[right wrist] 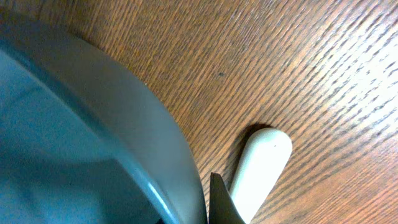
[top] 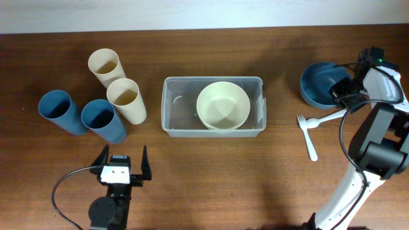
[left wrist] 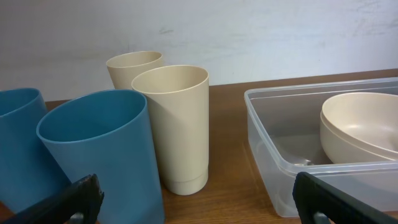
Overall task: Pack container
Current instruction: 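Lift the blue bowl and carry it left over the container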
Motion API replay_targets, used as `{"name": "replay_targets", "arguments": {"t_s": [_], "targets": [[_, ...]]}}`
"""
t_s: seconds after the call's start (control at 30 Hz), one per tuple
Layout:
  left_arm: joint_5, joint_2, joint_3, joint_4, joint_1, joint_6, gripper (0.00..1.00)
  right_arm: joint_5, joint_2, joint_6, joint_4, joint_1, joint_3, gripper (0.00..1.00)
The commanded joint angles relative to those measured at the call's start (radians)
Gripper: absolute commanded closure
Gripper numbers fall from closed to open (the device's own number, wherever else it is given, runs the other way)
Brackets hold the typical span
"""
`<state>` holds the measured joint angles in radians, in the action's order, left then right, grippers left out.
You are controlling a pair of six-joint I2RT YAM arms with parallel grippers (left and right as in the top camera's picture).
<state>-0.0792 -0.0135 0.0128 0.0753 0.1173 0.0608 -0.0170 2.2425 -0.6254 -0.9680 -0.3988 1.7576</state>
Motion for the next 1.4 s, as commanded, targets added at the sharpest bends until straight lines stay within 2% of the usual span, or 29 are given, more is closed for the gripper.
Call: {"name": "replay_targets", "arguments": {"t_s": [0.0,0.17,0.43,0.77,1.07,1.37], "targets": [[-0.004,0.008,-0.004,0.001,-0.004,0.012,0.00,-0.008,0.010,0.016,-0.011,-0.002,-0.008,0.96],[-0.004,0.008,-0.004,0.001,-0.004,0.012,0.00,-0.134,0.010,0.079,-0.004,-0.006,-0.007,0.96],[-0.004,0.008,-0.004,0.001,-0.004,0.012,0.01,-0.596,0.008,0.311,0.015,-0.064,-0.007,0.96],[-0.004,0.008,-0.004,0.001,-0.004,0.012,0.00,-0.937,0.002,0.500,-0.043,-0.093,-0.007,0.96],[-0.004,0.008,-0.004,0.001,-0.004,0.012,0.01,-0.929,-0.114,0.506,-0.082,-0.010,-0.007,0.96],[-0.004,0.008,-0.004,0.001,-0.004,0.012,0.00,-0.821,-0.301,0.486,-0.095,0.197,-0.007,0.96]]}}
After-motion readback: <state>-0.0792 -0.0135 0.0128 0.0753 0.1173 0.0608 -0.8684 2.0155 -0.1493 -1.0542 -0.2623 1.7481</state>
